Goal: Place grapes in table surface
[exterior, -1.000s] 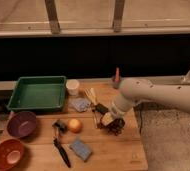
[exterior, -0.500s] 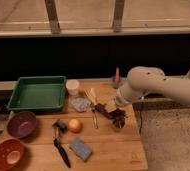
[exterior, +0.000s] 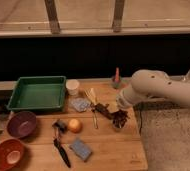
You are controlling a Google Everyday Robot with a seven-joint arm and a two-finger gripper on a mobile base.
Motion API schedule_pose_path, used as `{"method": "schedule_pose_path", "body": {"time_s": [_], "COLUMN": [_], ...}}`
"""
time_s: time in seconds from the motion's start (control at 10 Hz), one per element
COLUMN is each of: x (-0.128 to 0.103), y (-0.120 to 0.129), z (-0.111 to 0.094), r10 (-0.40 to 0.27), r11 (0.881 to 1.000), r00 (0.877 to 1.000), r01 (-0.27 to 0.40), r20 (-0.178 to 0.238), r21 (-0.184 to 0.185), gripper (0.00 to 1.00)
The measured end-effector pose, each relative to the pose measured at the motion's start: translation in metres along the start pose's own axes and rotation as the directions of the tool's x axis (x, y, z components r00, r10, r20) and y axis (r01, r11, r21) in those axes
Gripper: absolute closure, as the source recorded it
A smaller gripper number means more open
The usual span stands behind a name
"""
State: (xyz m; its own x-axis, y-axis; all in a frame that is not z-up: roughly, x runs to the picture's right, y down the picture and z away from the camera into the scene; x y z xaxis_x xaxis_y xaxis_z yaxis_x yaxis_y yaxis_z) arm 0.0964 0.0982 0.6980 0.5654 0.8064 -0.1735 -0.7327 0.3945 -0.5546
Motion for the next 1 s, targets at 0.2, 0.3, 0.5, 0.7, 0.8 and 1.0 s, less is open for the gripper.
{"method": "schedule_pose_path", "body": {"time_s": [0.2,0.3,0.5,0.7,0.8,1.0], "x": [0.007,0.010,0.013,0.014,0.014,0.014], "y": [0.001,0.002,0.006,0.008,0.009,0.009], "z": [0.016,0.023,0.033,0.039,0.041,0.043], "r10": [0.007,0.008,0.007,0.006,0.005,0.003], "r11": [1.000,0.999,0.998,0.997,0.996,0.996], "r00": [1.000,1.000,0.999,0.999,0.999,0.998], "r01": [-0.007,-0.009,-0.009,-0.010,-0.009,-0.008], "r20": [-0.015,-0.025,-0.039,-0.048,-0.052,-0.055], "r21": [-0.029,-0.044,-0.067,-0.081,-0.085,-0.086], "gripper": [1.00,1.00,1.00,1.00,1.00,1.00]}}
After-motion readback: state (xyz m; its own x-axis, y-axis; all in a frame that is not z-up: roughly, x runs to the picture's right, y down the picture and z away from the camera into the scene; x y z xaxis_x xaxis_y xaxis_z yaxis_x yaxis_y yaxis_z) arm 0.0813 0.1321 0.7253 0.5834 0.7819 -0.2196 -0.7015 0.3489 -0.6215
